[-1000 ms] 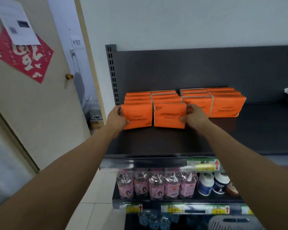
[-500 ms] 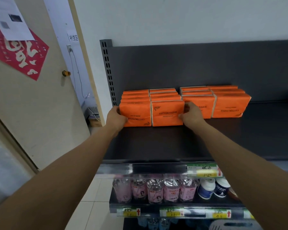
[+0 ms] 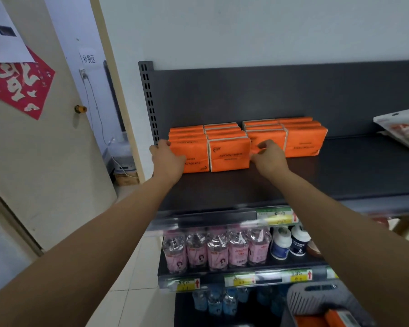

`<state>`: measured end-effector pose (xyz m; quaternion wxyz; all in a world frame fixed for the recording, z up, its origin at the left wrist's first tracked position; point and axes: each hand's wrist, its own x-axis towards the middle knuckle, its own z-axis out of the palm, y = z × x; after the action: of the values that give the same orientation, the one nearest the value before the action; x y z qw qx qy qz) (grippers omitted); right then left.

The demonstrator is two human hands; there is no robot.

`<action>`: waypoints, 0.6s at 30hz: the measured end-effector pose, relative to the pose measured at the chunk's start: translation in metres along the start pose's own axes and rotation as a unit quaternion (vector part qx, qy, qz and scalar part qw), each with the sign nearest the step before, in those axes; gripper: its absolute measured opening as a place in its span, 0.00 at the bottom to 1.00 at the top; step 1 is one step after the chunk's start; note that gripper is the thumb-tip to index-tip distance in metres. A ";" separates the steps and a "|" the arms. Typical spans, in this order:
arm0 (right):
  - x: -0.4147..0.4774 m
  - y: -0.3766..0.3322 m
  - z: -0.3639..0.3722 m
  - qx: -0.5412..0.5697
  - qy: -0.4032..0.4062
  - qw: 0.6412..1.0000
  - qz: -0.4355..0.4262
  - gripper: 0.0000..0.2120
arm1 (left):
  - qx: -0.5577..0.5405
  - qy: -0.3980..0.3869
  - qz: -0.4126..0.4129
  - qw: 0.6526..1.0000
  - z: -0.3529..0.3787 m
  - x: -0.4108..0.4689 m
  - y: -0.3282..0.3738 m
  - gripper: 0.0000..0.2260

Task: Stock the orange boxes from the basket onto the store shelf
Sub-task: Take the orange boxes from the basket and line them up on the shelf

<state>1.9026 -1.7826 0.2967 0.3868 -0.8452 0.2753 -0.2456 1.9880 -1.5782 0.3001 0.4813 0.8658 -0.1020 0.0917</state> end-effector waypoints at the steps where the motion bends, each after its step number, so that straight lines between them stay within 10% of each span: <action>1: -0.008 -0.002 -0.003 0.000 0.005 1.000 -0.007 0.20 | 0.002 -0.002 0.024 1.000 -0.001 -0.008 0.004 0.21; 18: -0.202 0.093 -0.087 -0.044 0.095 0.989 0.102 0.12 | -0.047 -0.345 0.217 0.912 0.064 -0.219 0.037 0.10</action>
<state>1.6754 -1.7470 0.2331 0.3446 -0.8015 0.4064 -0.2714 1.7710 -1.6322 0.2404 0.4248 0.7762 -0.4515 -0.1151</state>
